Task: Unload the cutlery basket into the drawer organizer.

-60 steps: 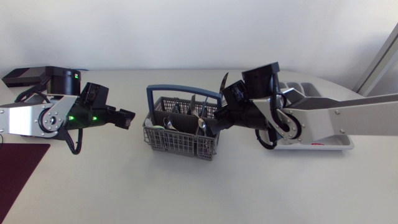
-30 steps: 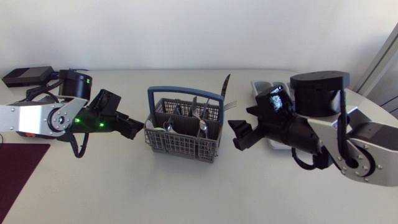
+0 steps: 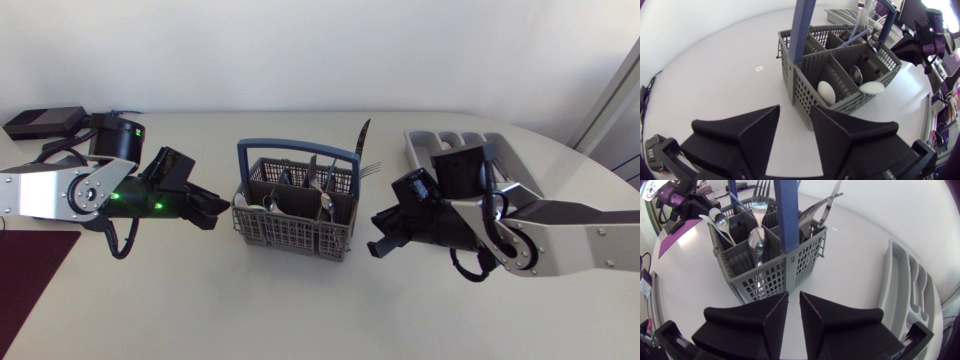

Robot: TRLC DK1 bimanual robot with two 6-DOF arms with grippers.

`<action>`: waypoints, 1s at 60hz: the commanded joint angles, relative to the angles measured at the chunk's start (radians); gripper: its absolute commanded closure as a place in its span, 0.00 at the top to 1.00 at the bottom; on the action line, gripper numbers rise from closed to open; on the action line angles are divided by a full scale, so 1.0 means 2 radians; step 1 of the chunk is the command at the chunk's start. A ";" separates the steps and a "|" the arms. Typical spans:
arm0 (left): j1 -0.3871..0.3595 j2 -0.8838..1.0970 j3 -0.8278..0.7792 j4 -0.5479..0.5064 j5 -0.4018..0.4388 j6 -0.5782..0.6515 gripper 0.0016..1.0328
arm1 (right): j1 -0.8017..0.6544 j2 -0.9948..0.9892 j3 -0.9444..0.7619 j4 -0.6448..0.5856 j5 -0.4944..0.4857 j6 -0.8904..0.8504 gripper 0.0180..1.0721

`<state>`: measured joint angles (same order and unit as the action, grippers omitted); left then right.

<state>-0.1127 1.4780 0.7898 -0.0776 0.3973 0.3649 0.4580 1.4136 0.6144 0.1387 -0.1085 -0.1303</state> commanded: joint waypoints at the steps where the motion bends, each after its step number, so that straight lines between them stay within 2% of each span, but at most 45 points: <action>1: -0.006 0.011 -0.003 -0.004 0.011 0.009 0.14 | 0.003 0.016 0.023 0.010 -0.002 0.014 0.15; 5: -0.016 0.010 -0.005 -0.006 0.012 0.009 0.06 | 0.006 0.024 0.035 0.010 -0.002 0.013 0.15; 20: -0.046 -0.001 -0.024 -0.010 0.018 0.019 0.04 | 0.008 0.056 0.066 0.011 -0.009 0.011 0.15; 41: -0.046 -0.008 -0.028 -0.010 0.023 0.019 0.04 | 0.001 0.095 0.110 0.021 -0.009 0.011 0.15; 54: -0.034 -0.016 -0.032 -0.009 0.023 0.035 0.04 | -0.004 0.076 0.089 0.018 -0.004 0.005 0.16; 57: -0.023 -0.031 -0.036 -0.008 0.022 0.046 0.11 | -0.008 0.061 0.078 0.017 -0.002 0.001 0.18; 60: -0.013 -0.048 -0.038 -0.007 0.021 0.056 0.18 | -0.013 0.044 0.064 0.017 -0.002 -0.001 0.32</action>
<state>-0.1696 1.4399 0.7425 -0.0933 0.4248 0.4248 0.4435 1.5639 0.7837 0.1585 -0.1085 -0.1280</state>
